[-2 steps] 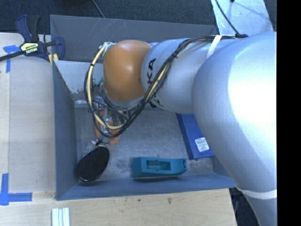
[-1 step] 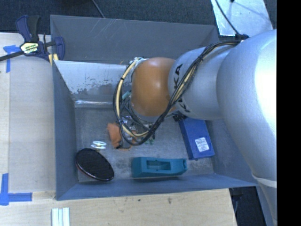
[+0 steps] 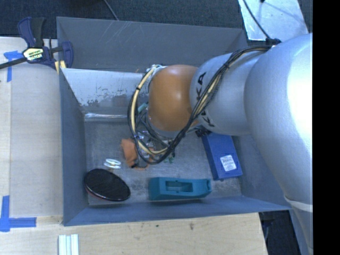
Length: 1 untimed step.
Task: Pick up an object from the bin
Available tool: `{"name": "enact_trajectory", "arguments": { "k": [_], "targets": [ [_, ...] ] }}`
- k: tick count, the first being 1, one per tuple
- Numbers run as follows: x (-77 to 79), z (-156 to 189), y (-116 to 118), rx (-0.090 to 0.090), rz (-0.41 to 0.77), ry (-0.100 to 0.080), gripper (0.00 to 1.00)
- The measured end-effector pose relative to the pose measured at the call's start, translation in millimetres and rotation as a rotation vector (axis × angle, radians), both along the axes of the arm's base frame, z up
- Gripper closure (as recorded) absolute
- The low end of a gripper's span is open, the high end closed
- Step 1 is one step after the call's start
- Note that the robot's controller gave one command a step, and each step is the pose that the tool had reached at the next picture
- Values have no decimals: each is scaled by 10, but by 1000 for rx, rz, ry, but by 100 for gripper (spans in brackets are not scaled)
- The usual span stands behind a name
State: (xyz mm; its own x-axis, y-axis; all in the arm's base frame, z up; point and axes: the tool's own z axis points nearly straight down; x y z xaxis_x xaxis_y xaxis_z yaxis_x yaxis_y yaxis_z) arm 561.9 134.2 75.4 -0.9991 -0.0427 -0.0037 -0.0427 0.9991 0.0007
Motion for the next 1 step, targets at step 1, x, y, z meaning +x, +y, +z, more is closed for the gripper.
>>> {"name": "enact_trajectory", "arguments": {
  "k": [1],
  "targets": [
    [219, 766, -190, 0, 6, 1, 100]
  ]
}}
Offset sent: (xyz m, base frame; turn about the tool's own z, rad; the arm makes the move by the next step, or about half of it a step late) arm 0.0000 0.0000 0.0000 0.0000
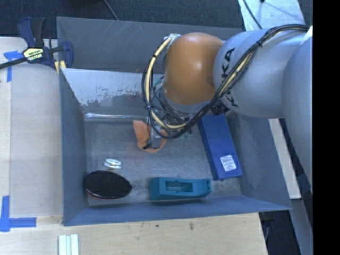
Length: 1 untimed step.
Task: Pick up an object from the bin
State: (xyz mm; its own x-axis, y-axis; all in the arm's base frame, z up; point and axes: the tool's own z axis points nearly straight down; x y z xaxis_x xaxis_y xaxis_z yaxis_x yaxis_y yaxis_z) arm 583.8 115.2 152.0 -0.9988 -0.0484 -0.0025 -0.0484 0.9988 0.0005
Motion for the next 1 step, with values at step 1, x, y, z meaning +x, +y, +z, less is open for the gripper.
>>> {"name": "enact_trajectory", "arguments": {
  "k": [1],
  "targets": [
    [0, 0, -1, 0, 0, 0, 100]
  ]
}}
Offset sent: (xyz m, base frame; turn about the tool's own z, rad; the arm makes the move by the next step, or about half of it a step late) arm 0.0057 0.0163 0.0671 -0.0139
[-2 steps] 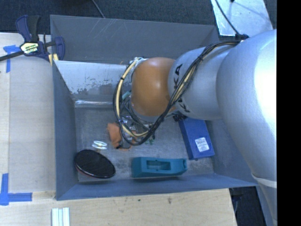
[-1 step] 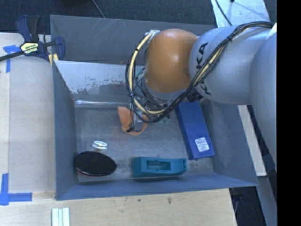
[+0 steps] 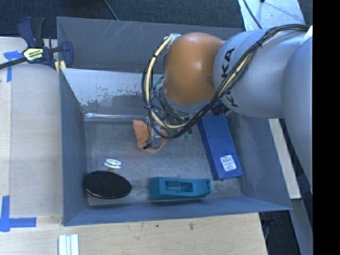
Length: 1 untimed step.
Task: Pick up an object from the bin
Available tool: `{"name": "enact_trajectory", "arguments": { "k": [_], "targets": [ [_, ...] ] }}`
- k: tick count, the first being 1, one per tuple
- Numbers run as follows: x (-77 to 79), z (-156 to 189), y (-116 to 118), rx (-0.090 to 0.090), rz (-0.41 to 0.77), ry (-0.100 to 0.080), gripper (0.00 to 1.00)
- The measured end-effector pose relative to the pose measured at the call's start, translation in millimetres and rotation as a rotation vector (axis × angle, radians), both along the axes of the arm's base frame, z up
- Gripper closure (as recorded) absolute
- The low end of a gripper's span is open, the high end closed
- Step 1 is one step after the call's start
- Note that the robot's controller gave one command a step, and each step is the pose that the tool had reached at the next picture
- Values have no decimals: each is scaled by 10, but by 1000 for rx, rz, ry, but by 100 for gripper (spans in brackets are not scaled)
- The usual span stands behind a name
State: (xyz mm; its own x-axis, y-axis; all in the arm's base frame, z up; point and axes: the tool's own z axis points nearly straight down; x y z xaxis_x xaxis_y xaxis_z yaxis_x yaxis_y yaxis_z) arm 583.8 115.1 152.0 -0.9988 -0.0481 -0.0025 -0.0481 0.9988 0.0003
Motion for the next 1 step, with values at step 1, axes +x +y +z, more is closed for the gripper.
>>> {"name": "enact_trajectory", "arguments": {
  "k": [1],
  "targets": [
    [67, 675, 160, 0, 13, -1, 100]
  ]
}}
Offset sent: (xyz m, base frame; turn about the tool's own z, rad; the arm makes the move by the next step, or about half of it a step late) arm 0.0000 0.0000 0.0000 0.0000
